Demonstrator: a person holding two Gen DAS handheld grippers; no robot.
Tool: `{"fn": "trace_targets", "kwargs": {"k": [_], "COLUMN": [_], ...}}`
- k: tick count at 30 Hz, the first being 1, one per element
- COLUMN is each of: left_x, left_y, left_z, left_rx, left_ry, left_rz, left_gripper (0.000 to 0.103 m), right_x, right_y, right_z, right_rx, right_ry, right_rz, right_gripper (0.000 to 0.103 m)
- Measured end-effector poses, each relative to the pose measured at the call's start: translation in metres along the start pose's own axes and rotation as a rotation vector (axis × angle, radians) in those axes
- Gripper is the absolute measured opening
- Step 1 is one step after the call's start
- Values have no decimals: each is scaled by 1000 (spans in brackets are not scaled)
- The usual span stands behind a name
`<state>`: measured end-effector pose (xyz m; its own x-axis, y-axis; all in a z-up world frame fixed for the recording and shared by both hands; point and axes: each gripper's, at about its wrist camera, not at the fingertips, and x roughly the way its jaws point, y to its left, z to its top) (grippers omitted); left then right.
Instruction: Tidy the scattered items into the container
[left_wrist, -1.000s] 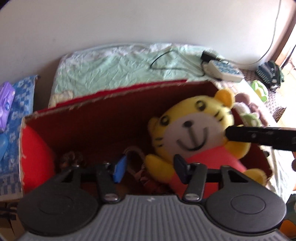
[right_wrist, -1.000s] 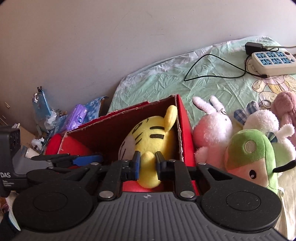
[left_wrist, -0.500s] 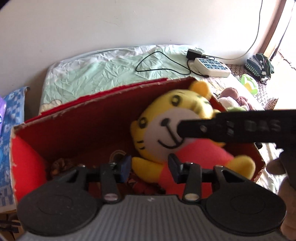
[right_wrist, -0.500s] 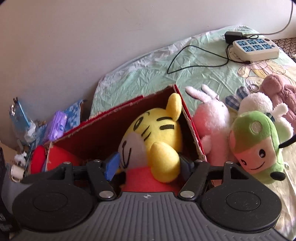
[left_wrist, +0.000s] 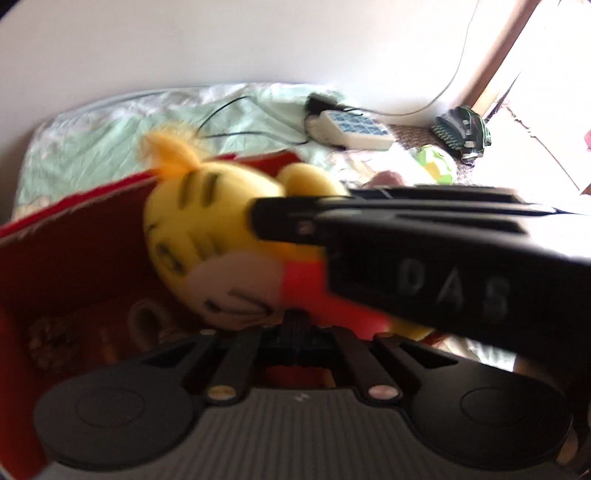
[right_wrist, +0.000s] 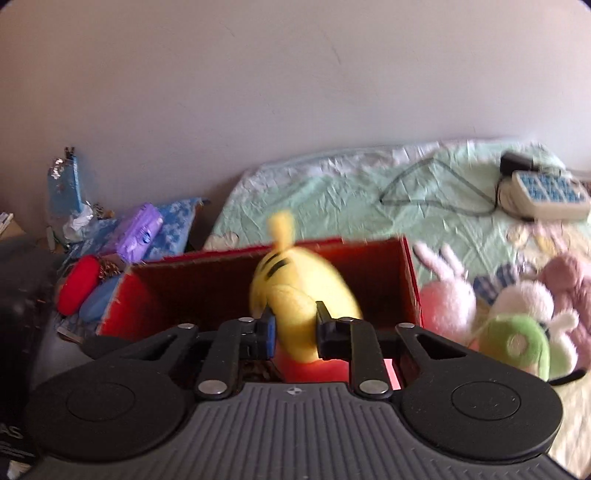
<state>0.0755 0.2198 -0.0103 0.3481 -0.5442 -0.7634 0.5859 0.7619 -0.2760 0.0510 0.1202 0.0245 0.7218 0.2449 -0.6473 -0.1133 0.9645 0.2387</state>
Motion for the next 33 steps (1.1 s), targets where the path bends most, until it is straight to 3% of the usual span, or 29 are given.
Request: {"fn": "trace_targets", "kwargs": {"k": [3,8,10,13,15,21,26,27,29,31,32,33], "left_x": [12,40,29,12,7,17,36,37,42,50,54,58], "left_y": [1,24,24,34,40,51,63,64,58,50,45,40], "left_z": [5,7,10,11,12,21,20,23,28,31,33,34], "left_rx": [-13,-88,-75,-96,-104,-114,-158,-160,-120,-72,-46,-14], "left_ry": [3,101,88,78,81,93,156,159,165,178,184,181], "left_rz": [-4,-10,10,24,66,142,207,210,247,250,249,259], "left_gripper": [0,0,0,1,7,9,9,9,7,0,0,0], "right_x": [-4,10,14,11,13,13,6,9,16,21,22,21], "right_y": [-5,-25,-33,-57,-69,-65,-58,-57,-53,-56,-58,-61], "right_z": [-1,-16,-17,-13,-11,-18,-13,-12,-11,-12,-12,-13], "right_rx": [-25,51,111,299,339,270,150,117,70,75,104,131], "right_ry": [-4,29,5,5,24,44,0,3,15,38,55,68], "right_rz": [-32,-5,4,97,109,97,78,72,59,84,109,119], "right_gripper": [18,17,17,22,27,42,45,53,58,50,34,33]}}
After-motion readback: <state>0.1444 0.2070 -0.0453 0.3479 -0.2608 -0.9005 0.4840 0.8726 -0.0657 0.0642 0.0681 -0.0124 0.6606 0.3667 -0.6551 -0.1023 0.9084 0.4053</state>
